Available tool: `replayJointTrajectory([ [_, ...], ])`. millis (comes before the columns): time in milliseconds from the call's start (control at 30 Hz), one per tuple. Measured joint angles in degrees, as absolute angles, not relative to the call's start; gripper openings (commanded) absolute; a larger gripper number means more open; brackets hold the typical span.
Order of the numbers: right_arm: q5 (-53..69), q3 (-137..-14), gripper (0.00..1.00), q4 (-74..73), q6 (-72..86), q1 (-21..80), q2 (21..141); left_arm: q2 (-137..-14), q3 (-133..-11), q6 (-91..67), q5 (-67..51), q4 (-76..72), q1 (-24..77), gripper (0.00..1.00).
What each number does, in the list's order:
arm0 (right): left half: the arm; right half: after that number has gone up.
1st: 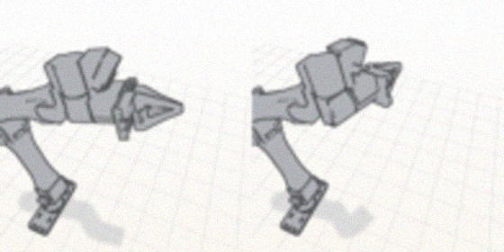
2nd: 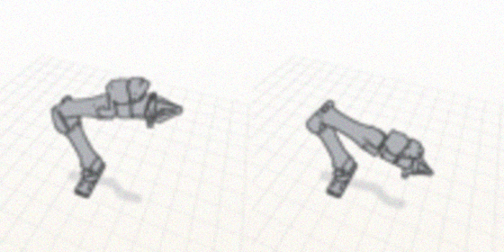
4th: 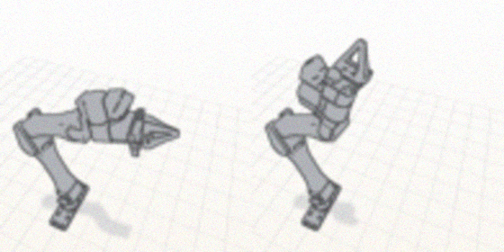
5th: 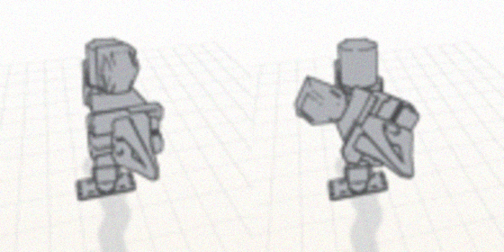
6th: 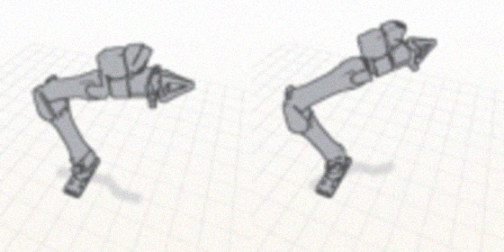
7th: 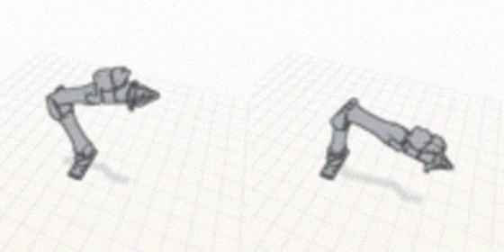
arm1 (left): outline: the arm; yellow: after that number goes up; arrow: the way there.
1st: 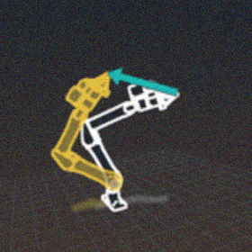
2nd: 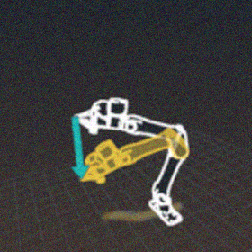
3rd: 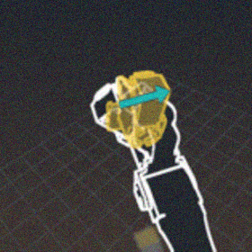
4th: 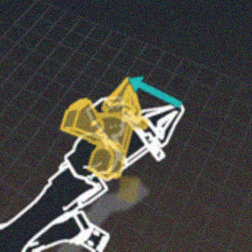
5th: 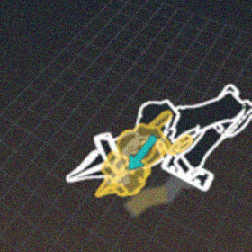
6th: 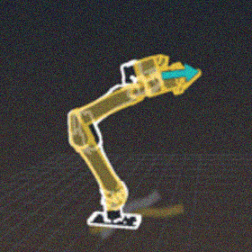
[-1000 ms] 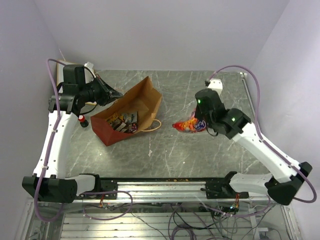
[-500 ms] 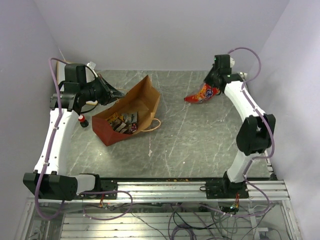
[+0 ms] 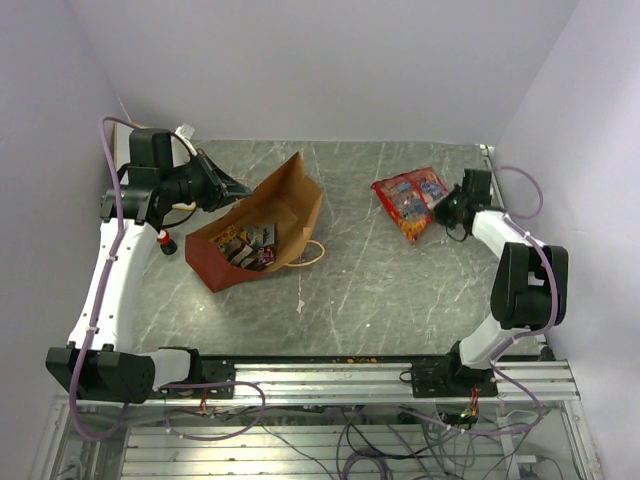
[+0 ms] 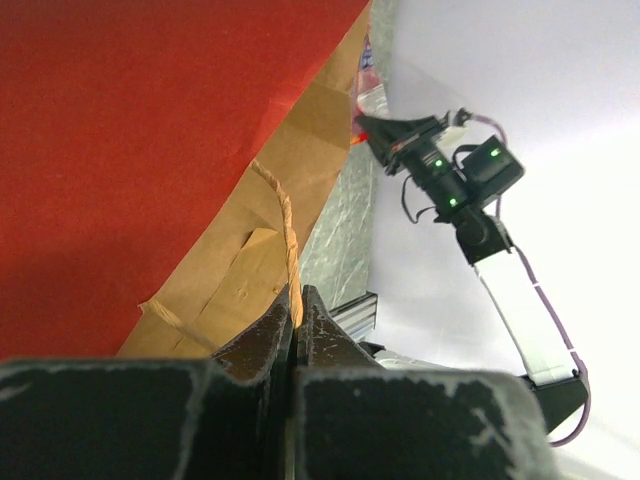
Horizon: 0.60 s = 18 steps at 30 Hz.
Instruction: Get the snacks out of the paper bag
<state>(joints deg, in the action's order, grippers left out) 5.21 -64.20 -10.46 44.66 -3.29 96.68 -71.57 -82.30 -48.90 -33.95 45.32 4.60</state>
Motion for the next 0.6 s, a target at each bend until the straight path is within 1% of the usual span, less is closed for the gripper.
replayJointTrajectory([
  [67, 7.35, -57.17, 0.00, -8.21, 43.72, -5.34, 95.09, -71.31, -81.76, -48.90, -34.13, 45.21, 4.60, 0.07],
  [133, 8.84, -52.60, 0.00, -6.96, 42.70, -7.11, 94.80, -71.11, -81.36, -48.88, -34.15, 45.23, 4.60, 0.07],
  [267, 12.19, -48.23, 0.07, -5.56, 40.40, -9.93, 93.56, -70.48, -80.42, -48.88, -34.37, 45.28, 4.60, 0.07],
  [467, 13.65, -47.11, 0.29, -6.74, 36.12, -10.61, 91.70, -70.28, -80.05, -48.80, -34.87, 45.28, 4.84, 0.07],
  [600, 13.56, -46.89, 0.35, -10.63, 32.45, -10.61, 89.65, -70.26, -80.05, -48.56, -34.89, 45.28, 5.26, 0.07],
])
